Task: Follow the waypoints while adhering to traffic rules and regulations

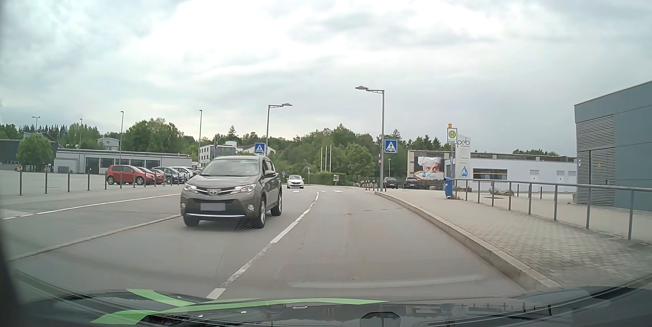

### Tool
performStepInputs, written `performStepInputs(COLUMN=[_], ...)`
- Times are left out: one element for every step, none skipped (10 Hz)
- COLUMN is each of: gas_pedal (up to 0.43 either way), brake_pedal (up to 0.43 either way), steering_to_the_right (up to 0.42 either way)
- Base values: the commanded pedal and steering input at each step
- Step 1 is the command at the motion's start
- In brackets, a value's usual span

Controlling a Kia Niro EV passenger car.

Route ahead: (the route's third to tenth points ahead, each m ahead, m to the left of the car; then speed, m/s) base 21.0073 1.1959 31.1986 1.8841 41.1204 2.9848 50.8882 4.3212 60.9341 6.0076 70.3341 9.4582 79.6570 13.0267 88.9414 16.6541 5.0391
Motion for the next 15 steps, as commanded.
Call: performStepInputs(gas_pedal=[0.047, 0.047, 0.047, 0.047, 0.047, 0.047, 0.047, 0.047, 0.039, 0.039, 0.039, 0.039, 0.039, 0.039, 0.039], brake_pedal=[0.0, 0.0, 0.0, 0.0, 0.0, 0.0, 0.0, 0.0, 0.0, 0.0, 0.0, 0.0, 0.0, 0.0, 0.0], steering_to_the_right=[0.0, 0.003, 0.003, 0.003, 0.003, 0.003, 0.003, 0.003, 0.003, 0.003, 0.003, 0.001, 0.0, 0.0, 0.0])
